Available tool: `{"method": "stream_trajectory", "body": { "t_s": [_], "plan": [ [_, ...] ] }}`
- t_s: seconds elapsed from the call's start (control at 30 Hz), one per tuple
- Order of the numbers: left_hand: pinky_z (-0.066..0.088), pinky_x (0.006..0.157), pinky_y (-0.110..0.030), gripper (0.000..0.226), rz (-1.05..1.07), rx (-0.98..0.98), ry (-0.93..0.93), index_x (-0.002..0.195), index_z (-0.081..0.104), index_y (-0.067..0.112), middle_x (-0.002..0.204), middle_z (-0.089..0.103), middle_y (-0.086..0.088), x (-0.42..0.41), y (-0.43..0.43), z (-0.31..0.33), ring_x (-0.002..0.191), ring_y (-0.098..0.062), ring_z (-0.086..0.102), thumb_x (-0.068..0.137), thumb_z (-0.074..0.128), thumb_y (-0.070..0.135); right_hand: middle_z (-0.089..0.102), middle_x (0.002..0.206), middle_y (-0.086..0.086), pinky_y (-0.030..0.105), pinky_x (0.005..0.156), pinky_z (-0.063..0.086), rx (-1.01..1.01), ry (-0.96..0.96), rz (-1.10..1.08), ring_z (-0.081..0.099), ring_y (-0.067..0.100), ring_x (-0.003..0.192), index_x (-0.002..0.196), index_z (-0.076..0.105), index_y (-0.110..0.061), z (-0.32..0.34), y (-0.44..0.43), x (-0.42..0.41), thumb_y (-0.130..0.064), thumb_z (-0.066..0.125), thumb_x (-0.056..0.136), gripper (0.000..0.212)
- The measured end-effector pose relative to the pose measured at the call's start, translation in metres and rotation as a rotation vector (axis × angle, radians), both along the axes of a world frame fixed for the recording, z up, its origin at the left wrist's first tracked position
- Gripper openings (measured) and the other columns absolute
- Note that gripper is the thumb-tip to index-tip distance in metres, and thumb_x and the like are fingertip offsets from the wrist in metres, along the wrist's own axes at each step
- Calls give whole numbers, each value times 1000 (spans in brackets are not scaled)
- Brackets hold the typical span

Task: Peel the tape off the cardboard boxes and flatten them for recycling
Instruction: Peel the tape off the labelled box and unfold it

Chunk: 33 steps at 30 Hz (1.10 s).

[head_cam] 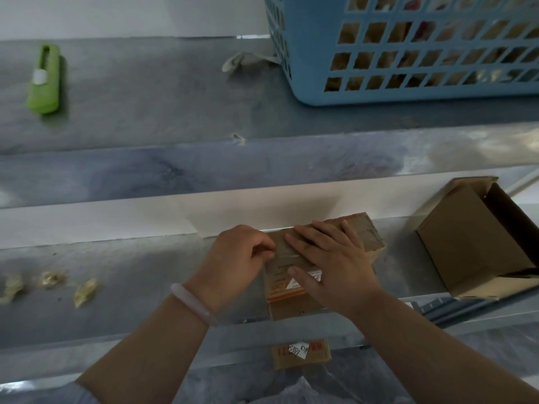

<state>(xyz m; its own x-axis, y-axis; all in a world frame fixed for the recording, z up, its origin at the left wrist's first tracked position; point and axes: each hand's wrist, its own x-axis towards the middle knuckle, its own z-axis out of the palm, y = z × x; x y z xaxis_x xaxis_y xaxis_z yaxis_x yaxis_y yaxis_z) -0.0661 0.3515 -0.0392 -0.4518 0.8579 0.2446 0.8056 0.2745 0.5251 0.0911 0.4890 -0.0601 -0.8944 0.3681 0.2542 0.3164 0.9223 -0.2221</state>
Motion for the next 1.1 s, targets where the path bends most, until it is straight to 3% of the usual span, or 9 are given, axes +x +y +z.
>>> {"method": "stream_trajectory", "body": {
  "t_s": [0.1, 0.23, 0.37, 0.5, 0.67, 0.87, 1.0, 1.1],
  "plan": [
    [36, 69, -8, 7, 59, -9, -72, 83, 72, 26, 78, 66, 13, 1, 2, -1, 71, 1, 56, 81, 72, 20, 52, 141, -13, 56, 111, 27, -17, -18, -7, 42, 17, 136, 135, 55, -38, 0, 0, 0, -65, 37, 87, 57],
    [46, 63, -8, 25, 233, 104, -419, 72, 65, 37, 65, 66, 18, 1, -1, -9, 64, 3, 63, 82, 72, 15, 49, 143, -15, 54, 114, 24, -31, -34, -2, 40, 15, 137, 135, 54, -40, 0, 2, 2, -67, 35, 88, 58],
    [50, 69, -17, 24, 246, 180, -498, 88, 66, 36, 72, 69, 11, 5, 1, -8, 70, -2, 65, 80, 74, 15, 48, 143, -19, 51, 117, 18, -90, -12, -25, 36, 12, 139, 132, 56, -42, 1, 3, -1, -69, 33, 87, 58],
    [40, 65, -3, 13, 230, 153, -232, 85, 71, 36, 77, 65, 24, 3, 6, -2, 76, 7, 60, 80, 74, 24, 49, 140, -22, 50, 118, 15, -170, 21, -54, 34, 8, 139, 126, 60, -45, 3, 4, -4, -68, 42, 82, 52],
    [43, 72, -19, 9, -20, 76, 83, 88, 76, 25, 80, 72, 9, 11, 15, 0, 74, -7, 60, 82, 70, 25, 51, 137, -26, 41, 120, 7, -245, 21, -80, 32, 3, 138, 117, 64, -48, 5, 6, -9, -62, 58, 82, 38],
    [34, 83, -20, 17, -76, 42, 146, 94, 76, 20, 107, 57, 4, 6, 5, -9, 94, -12, 48, 89, 63, 29, 58, 130, -23, 38, 119, 10, -288, 80, -86, 39, 4, 134, 104, 71, -43, 7, 8, -11, -53, 64, 83, 24],
    [39, 85, -25, 24, -202, -39, 279, 105, 73, 19, 102, 63, 4, 2, 2, -2, 95, -16, 53, 90, 59, 31, 60, 129, -19, 36, 119, 11, -301, 100, -80, 41, 4, 132, 103, 72, -38, 9, 9, -8, -48, 65, 85, 22],
    [38, 89, -20, 31, -117, 28, 71, 118, 65, 21, 109, 64, 7, 2, -5, -6, 101, -12, 55, 87, 63, 23, 57, 133, -17, 35, 118, 9, -275, 55, -57, 41, 7, 133, 114, 69, -36, 11, 11, -7, -48, 63, 87, 31]
  ]
}}
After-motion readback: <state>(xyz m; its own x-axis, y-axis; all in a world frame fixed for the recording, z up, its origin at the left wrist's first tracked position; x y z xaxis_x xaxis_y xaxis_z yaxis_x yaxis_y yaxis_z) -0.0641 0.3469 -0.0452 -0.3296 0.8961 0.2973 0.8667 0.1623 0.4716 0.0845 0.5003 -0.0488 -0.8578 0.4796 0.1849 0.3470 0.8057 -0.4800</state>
